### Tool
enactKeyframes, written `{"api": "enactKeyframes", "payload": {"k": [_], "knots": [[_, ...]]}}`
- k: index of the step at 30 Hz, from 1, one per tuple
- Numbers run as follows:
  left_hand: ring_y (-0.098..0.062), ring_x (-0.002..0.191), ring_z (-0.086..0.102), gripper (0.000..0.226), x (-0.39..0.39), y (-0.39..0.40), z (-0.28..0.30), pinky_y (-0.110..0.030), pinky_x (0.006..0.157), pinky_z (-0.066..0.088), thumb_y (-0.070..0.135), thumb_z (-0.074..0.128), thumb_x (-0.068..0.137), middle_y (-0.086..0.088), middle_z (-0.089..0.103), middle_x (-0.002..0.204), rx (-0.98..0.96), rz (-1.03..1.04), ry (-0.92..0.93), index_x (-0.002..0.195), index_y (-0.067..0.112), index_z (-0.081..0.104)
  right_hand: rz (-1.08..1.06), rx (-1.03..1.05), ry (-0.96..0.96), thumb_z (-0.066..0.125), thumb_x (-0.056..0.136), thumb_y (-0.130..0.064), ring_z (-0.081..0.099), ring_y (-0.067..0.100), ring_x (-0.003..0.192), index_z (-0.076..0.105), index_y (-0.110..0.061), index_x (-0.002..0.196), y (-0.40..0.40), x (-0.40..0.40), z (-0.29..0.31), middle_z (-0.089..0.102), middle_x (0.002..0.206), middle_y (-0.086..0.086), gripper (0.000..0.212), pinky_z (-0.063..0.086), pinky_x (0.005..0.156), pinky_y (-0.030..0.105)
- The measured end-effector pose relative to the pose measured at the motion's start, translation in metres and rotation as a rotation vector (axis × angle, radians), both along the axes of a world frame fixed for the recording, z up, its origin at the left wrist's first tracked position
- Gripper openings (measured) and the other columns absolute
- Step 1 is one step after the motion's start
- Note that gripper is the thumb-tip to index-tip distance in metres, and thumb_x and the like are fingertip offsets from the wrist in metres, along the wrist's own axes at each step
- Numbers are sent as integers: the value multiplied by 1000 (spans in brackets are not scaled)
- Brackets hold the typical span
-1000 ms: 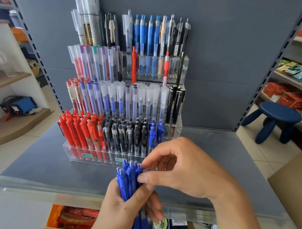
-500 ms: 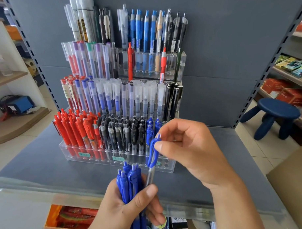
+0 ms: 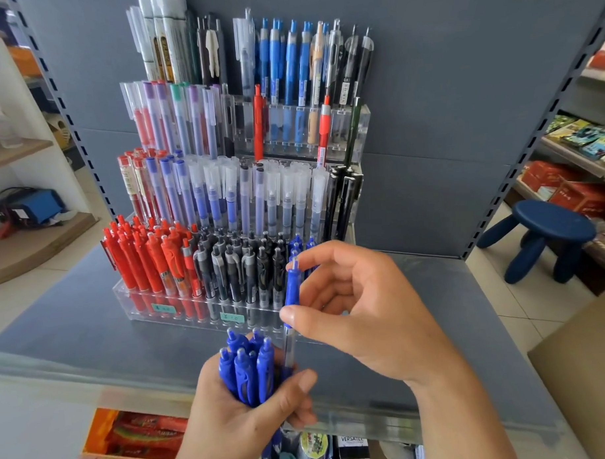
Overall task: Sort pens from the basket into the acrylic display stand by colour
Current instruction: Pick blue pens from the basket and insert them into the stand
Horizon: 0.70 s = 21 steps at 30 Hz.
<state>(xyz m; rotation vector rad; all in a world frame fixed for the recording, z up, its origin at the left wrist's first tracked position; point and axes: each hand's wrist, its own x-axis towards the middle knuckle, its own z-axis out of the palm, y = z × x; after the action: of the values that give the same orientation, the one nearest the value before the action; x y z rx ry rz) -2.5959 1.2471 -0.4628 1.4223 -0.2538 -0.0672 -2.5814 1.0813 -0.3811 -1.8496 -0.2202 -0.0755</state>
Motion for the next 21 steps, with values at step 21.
{"api": "enactKeyframes", "payload": {"k": [21], "knots": [[-39,46,65,32,6,5,-5,-41,48,58,33,85,72,-25,63,54,38,59,-6,68,10,64,-357,274,-387,70,87,9,74,22,74,74,-22,107,-26,7,-4,78,83,0,37,57,61,27]]}}
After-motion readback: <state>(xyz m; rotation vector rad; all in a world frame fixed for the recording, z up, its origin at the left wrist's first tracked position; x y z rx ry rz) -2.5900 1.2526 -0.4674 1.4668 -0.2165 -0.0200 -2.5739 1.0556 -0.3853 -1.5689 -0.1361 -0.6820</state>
